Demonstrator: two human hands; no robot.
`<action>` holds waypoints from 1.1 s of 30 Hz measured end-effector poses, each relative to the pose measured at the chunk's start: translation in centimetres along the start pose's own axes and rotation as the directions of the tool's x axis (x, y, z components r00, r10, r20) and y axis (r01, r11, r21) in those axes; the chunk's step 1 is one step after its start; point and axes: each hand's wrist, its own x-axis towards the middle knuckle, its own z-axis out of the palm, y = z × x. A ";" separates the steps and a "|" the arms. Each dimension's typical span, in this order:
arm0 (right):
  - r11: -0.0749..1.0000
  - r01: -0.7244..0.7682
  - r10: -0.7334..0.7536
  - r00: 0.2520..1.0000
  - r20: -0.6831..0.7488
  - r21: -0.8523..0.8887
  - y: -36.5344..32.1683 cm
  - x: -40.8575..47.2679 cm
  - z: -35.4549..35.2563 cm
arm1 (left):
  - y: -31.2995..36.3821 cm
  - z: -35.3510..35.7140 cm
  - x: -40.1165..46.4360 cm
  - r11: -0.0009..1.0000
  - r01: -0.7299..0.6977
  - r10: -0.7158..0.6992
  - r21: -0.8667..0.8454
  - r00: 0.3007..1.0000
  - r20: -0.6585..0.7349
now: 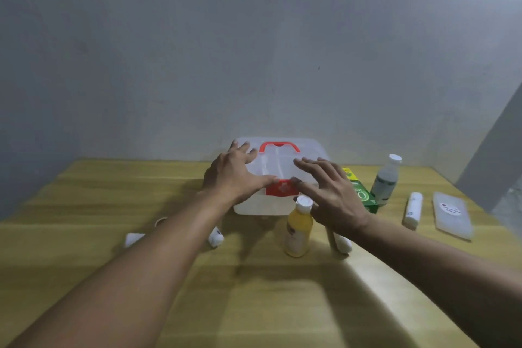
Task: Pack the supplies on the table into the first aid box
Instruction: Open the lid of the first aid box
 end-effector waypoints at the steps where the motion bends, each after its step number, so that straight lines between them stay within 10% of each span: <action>1: 1.000 0.019 -0.019 1.000 -0.015 -0.018 0.1 0.1 0.1 | 0.0 0.0 0.1 1.000 0.013 -0.013 -0.005 1.000 0.012; 10: 0.956 0.285 -0.294 0.935 -0.201 -0.069 1.9 1.1 0.2 | 2.4 -1.5 1.5 0.982 0.103 -0.121 0.161 0.987 0.103; 20: 0.935 0.350 -0.353 0.933 -0.063 -0.060 2.8 1.2 -1.5 | 2.5 -2.3 2.1 0.982 0.074 -0.100 0.175 0.985 0.143; 33: 0.939 -0.200 0.192 0.980 0.054 0.281 1.7 5.2 -6.4 | 0.2 -0.2 -2.7 0.938 0.061 -0.107 -0.341 0.987 -0.119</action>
